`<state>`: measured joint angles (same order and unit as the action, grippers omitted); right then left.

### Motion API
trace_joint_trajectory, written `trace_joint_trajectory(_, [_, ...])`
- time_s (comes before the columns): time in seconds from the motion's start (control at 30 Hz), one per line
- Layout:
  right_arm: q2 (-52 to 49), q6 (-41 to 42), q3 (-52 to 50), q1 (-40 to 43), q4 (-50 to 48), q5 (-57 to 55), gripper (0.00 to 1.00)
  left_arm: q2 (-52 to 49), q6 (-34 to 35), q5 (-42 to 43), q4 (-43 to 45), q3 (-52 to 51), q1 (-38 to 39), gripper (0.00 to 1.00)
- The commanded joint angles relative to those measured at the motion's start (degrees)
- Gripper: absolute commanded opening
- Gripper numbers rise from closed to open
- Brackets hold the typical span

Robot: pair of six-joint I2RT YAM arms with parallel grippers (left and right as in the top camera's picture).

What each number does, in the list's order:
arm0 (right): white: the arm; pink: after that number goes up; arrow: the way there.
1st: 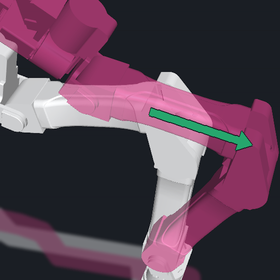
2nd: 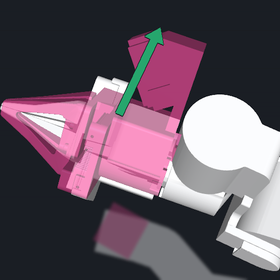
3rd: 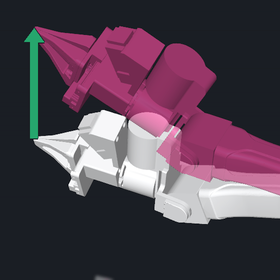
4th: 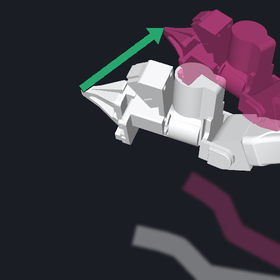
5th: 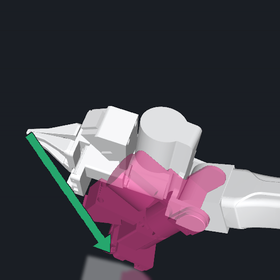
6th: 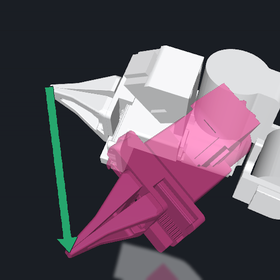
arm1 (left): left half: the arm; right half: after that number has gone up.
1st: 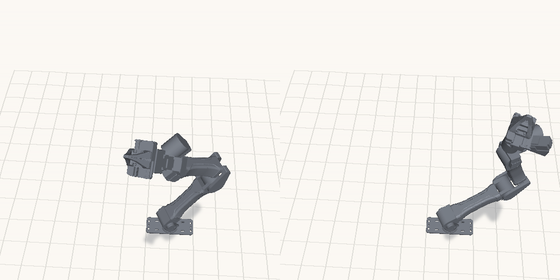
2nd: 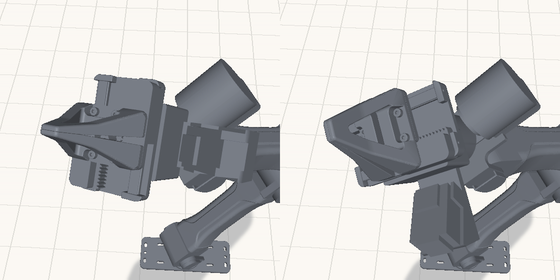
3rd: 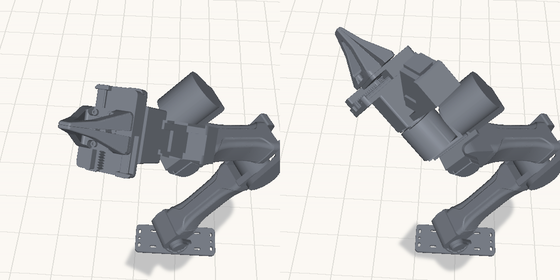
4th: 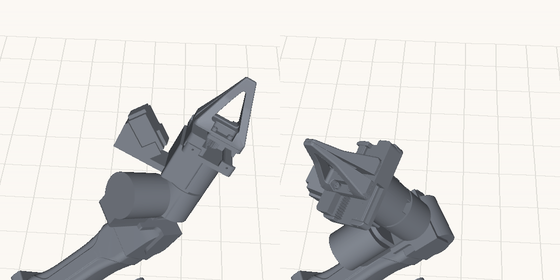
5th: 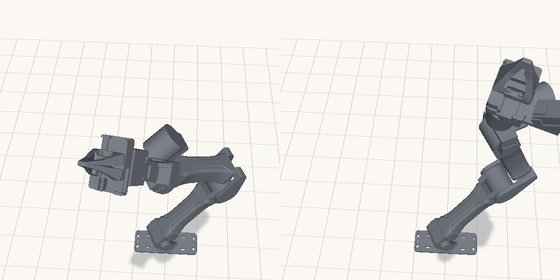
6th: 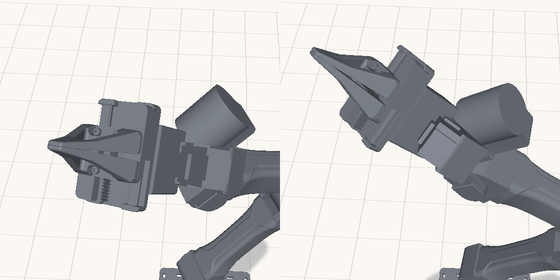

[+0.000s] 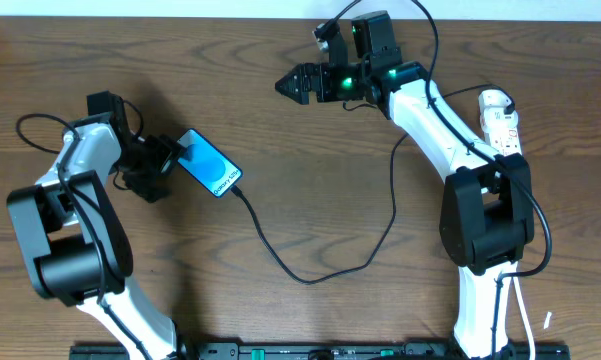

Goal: Plug charger to phone and switch on socket
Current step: 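Lay the phone flat on the table and open the left gripper, then raise the left gripper above the phone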

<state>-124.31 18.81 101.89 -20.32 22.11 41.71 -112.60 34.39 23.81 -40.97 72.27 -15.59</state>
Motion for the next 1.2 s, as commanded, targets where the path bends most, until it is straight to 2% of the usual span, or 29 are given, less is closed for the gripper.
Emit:
trace_joint_trajectory(0.0, [-0.42, -0.87, 0.7, -0.02, -0.68, 0.2, 0.99, 5.75, -6.99, -11.47, -0.07, -1.73, 0.09, 0.82])
trace_joint_trajectory(0.27, [-0.42, -0.85, 0.7, -0.02, -0.5, 0.2, 0.99, 22.8, -21.64, -10.8, 0.09, -1.73, 3.69, 0.82])
trace_joint_trajectory(0.5, [-0.42, -0.85, 0.7, -0.02, -0.37, 0.2, 0.99, 35.04, -36.06, -10.86, 0.33, -1.73, 10.34, 0.82])
trace_joint_trajectory(0.7, [-0.44, -0.87, 0.7, -0.02, 0.0, 0.17, 0.99, 40.63, -36.96, -10.99, 1.57, -1.75, 12.52, 0.82])
trace_joint_trajectory(0.93, [-0.42, -0.87, 0.7, -0.04, 0.7, 0.2, 0.99, 40.37, -36.96, -11.02, 0.7, -1.75, 12.52, 0.82])
trace_joint_trajectory(1.17, [-0.42, -2.4, 0.85, 1.44, 5.38, 0.17, 0.99, 40.33, -36.96, -11.02, 0.7, -1.79, 12.52, 0.82])
